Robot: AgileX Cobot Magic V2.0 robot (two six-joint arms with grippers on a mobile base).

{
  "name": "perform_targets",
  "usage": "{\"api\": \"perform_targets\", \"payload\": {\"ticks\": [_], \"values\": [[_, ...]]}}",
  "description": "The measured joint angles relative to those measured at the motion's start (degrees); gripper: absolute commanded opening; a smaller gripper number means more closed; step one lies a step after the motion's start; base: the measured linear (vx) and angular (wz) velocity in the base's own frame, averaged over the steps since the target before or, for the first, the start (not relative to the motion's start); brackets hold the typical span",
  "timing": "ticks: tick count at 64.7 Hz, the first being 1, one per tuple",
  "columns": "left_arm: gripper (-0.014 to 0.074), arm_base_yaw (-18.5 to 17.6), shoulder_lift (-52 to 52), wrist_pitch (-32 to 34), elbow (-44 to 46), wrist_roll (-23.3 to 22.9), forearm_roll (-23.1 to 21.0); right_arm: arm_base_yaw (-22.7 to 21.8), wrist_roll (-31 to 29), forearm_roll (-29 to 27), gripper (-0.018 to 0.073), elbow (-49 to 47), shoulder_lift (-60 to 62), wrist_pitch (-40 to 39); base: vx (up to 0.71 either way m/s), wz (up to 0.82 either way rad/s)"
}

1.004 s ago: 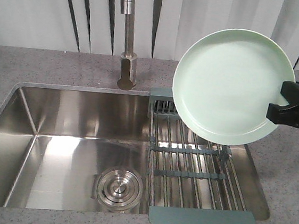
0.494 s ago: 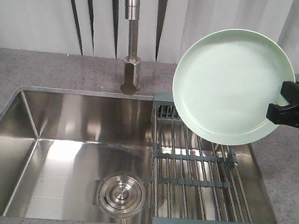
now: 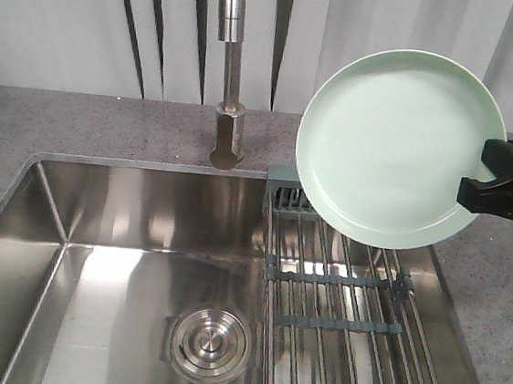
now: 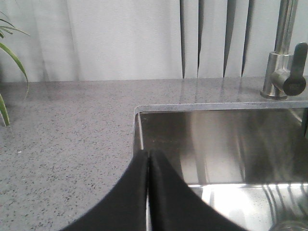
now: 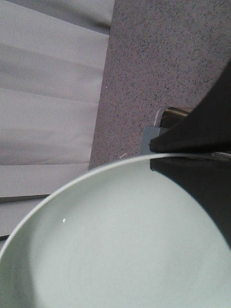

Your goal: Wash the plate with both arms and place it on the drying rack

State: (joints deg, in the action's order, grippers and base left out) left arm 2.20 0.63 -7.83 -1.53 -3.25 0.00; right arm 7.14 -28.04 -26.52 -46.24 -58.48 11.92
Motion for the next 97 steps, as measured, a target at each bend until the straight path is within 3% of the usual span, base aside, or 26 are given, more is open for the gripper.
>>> {"api": "perform_targets", "payload": {"ticks": [97], "values": [[-0.0006,0.0,0.0,0.2,0.0,0.0,0.0,0.0,0.0,0.0,-0.0005,0.0,0.0,0.0,0.0,0.0]]}}
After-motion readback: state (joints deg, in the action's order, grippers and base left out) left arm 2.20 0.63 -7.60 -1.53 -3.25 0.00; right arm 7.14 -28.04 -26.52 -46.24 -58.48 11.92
